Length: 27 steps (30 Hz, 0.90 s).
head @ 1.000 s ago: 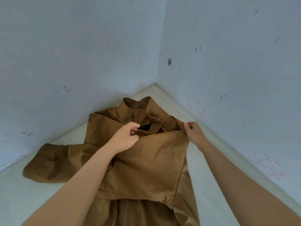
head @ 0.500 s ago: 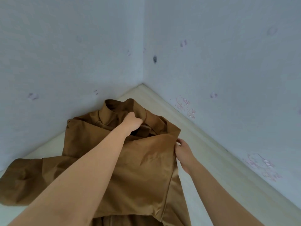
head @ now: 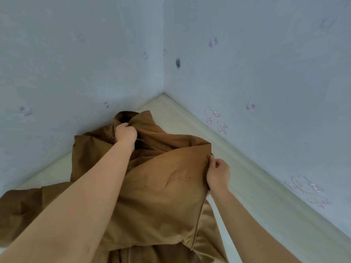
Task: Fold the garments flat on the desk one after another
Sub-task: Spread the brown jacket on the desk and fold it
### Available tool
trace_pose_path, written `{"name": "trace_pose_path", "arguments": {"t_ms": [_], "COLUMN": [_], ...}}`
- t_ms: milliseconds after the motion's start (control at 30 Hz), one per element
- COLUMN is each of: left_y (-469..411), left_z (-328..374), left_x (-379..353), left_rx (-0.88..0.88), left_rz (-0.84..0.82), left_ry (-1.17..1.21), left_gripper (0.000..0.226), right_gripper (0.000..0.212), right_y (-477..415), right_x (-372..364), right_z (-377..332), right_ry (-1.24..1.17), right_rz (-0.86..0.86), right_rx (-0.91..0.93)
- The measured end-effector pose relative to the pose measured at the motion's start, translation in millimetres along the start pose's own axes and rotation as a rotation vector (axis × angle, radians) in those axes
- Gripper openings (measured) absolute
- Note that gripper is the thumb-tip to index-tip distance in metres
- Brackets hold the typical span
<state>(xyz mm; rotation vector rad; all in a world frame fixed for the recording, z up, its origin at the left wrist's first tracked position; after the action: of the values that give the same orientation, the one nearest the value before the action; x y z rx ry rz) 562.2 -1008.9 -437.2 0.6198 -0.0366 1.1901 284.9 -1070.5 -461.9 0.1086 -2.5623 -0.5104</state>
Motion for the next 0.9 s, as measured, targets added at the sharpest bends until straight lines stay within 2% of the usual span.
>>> {"name": "trace_pose_path", "arguments": {"t_ms": [67, 200, 233, 267, 333, 400, 467, 500, 533, 600, 667, 733, 800, 833, 900], "left_y": [3.5, 20.7, 19.2, 14.6, 7.0, 14.5, 36.1, 49.8, 61.3, 80.0, 85.2, 78.5, 71.1, 66.9, 61.8], "left_z": [1.7, 17.7, 22.1, 26.3, 33.3, 33.9, 32.2, 30.4, 26.4, 11.1, -8.8, -17.3, -17.9, -17.5, -17.5], "left_x": [-2.3, -6.9, -7.7, -8.1, -7.3, -6.0, -6.2, -6.0, -6.4, -4.6, 7.2, 25.3, 45.0, 56.4, 73.3], "left_rx": [-0.103, 0.034, -0.004, -0.077, -0.249, -0.488, -0.79, -0.889, -0.912, -0.748, -0.613, -0.645, -0.667, -0.673, -0.728], "left_rz": [-0.081, -0.55, -0.569, -0.504, -0.245, -0.046, 0.006, -0.069, -0.216, -0.573, -0.766, -0.814, -0.837, -0.796, -0.618], "left_ry": [-0.165, -0.231, -0.245, -0.227, -0.211, -0.3, -0.403, -0.428, -0.471, -0.702, -0.965, -1.012, -0.884, -0.823, -0.761], "left_gripper": [0.028, 0.057, 0.055, 0.052, 0.041, 0.038, 0.036, 0.03, 0.025, 0.038, 0.047, 0.033, 0.021, 0.019, 0.019], "right_gripper": [0.043, 0.039, 0.039, 0.039, 0.034, 0.029, 0.036, 0.044, 0.05, 0.047, 0.03, 0.021, 0.007, 0.014, 0.032], "right_y": [1.3, 5.1, 3.3, 1.4, -0.1, 0.4, 0.0, -2.2, -7.1, -21.3, -32.9, -39.7, -45.1, -47.9, -50.8], "right_x": [-0.8, 0.6, 2.7, 5.6, 8.0, 5.7, 6.4, 8.4, 9.9, 12.5, 14.0, 17.0, 19.4, 16.8, 13.7], "right_z": [-1.8, -4.2, -2.9, -1.6, -0.8, -2.4, -8.7, -14.0, -18.8, -28.8, -45.0, -60.8, -76.3, -82.9, -89.4], "right_ry": [-0.041, -0.176, -0.139, -0.084, 0.014, 0.031, 0.044, 0.135, 0.261, 0.52, 0.638, 0.622, 0.672, 0.724, 0.877], "right_rz": [-0.055, -0.232, -0.215, -0.171, -0.072, -0.054, -0.089, -0.107, -0.137, -0.216, -0.381, -0.578, -0.63, -0.564, -0.324], "right_rx": [0.018, -0.037, -0.013, 0.021, 0.059, 0.062, 0.224, 0.385, 0.56, 0.842, 0.928, 0.899, 0.865, 0.873, 0.868]}}
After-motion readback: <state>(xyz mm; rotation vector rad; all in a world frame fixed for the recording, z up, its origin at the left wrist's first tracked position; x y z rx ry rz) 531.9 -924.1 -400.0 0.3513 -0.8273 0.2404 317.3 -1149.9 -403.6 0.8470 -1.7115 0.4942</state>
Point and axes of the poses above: each hand's wrist, its own y-axis away from the middle knuckle, its own x-axis out of the back of the hand, z = x × y, the point moved 2 cm from there along -y, towards the middle knuckle, and after that the axes turned 1 degree about z, right-handed, at the moved point
